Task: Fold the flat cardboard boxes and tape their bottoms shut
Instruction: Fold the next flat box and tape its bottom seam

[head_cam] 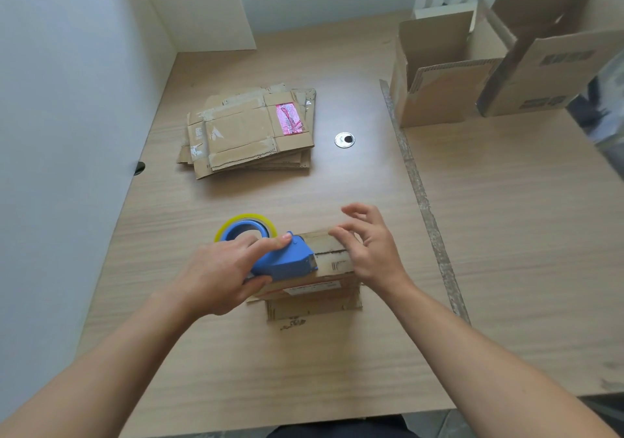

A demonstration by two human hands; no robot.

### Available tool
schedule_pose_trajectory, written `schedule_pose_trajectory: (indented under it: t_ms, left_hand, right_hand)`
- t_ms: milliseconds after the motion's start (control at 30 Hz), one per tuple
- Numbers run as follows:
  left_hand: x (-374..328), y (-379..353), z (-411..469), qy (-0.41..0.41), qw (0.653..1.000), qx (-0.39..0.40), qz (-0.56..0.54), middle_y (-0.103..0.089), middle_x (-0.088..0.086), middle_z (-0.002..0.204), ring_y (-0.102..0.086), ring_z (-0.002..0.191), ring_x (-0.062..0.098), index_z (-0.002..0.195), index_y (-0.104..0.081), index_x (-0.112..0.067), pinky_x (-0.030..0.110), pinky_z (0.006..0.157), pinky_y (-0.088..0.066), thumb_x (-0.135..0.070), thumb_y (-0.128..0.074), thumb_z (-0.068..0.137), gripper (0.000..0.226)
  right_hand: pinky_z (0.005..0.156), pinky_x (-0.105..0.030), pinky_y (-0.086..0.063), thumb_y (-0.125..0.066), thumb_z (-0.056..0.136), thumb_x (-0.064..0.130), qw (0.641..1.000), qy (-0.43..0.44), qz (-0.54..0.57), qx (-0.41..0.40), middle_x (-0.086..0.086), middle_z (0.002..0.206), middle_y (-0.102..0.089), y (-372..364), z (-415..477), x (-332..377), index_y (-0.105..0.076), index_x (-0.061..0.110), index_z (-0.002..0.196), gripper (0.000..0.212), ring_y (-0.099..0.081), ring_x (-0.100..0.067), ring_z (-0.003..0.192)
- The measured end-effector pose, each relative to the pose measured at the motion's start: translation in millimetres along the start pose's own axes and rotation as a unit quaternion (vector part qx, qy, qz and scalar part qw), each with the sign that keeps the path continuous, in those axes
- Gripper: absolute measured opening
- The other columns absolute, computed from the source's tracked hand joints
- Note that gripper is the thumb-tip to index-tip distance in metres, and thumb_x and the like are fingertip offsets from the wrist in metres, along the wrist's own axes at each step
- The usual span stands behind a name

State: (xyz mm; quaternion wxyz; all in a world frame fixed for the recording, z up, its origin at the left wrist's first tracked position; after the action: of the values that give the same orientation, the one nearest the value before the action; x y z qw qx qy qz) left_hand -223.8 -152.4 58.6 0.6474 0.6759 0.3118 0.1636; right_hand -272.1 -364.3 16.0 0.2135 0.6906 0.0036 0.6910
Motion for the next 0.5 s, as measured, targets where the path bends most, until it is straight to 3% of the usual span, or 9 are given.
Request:
schedule_pose_trajectory:
  t_ms: [100, 167, 267, 367, 500]
  left_hand:
    - [0.5, -0.9, -1.8, -0.005, 1.0, 0.0, 0.002, -0.058, -0.01, 0.11, -0.062, 0.082, 0.021, 0.139, -0.008, -0.061, 0.03, 0.055, -0.042, -0.042, -0.065, 0.089, 0.079]
    - [0.5, -1.0, -3.2, -0.006, 1.0, -0.005, 0.003, -0.059, -0.009, 0.107, -0.062, 0.079, 0.022, 0.139, -0.009, -0.061, 0.029, 0.053, -0.04, -0.04, -0.068, 0.087, 0.081]
    - [4.5, -2.8, 0.0, 0.002, 1.0, 0.002, -0.01, -0.056, -0.012, 0.113, -0.062, 0.087, 0.021, 0.137, -0.004, -0.064, 0.031, 0.058, -0.044, -0.043, -0.065, 0.089, 0.08]
    - [8.4, -3.9, 2.8, 0.013, 0.999, 0.018, -0.03, -0.053, -0.015, 0.123, -0.061, 0.096, 0.019, 0.136, 0.001, -0.067, 0.035, 0.068, -0.051, -0.046, -0.061, 0.091, 0.079]
    - [8.0, -4.7, 3.2, 0.013, 0.999, 0.022, -0.03, -0.053, -0.014, 0.122, -0.061, 0.095, 0.02, 0.136, 0.001, -0.068, 0.034, 0.066, -0.049, -0.046, -0.062, 0.09, 0.081]
  right_hand:
    - [0.091, -0.011, -0.041, -0.068, 0.092, 0.018, 0.997, -0.052, 0.043, -0.048, 0.013, 0.115, -0.054, 26.4, -5.5, -14.0, -0.074, 0.014, 0.079, 0.016, -0.055, 0.003, 0.109]
    - [0.092, -0.023, -0.047, -0.065, 0.093, 0.015, 0.982, -0.111, 0.098, -0.116, 0.006, 0.111, -0.057, 59.8, -8.6, -32.8, -0.071, 0.014, 0.073, 0.021, -0.06, -0.006, 0.105]
    - [0.085, -0.036, -0.057, -0.061, 0.094, 0.012, 0.971, -0.19, 0.12, -0.084, -0.001, 0.102, -0.063, 76.8, -12.0, -53.0, -0.066, 0.013, 0.068, 0.026, -0.065, -0.019, 0.096]
    - [0.067, -0.032, -0.058, -0.063, 0.094, 0.023, 0.96, -0.249, 0.117, -0.049, -0.004, 0.085, -0.067, 63.2, -14.1, -62.1, -0.06, 0.013, 0.073, 0.024, -0.07, -0.017, 0.084]
    - [0.055, -0.027, -0.053, -0.066, 0.094, 0.026, 0.928, -0.323, 0.18, -0.048, -0.003, 0.077, -0.066, 45.7, -20.9, -73.9, -0.057, 0.011, 0.08, 0.023, -0.069, -0.014, 0.067]
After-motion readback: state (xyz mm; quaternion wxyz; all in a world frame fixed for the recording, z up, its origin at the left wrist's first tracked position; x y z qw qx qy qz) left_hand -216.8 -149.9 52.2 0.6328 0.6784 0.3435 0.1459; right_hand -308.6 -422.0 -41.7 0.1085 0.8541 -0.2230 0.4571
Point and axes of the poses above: each hand's wrist, its own z-axis towards the middle knuckle, its own y-axis out of the back of the hand, x = y × z, the point moved 8 cm from there along z, towards the middle knuckle
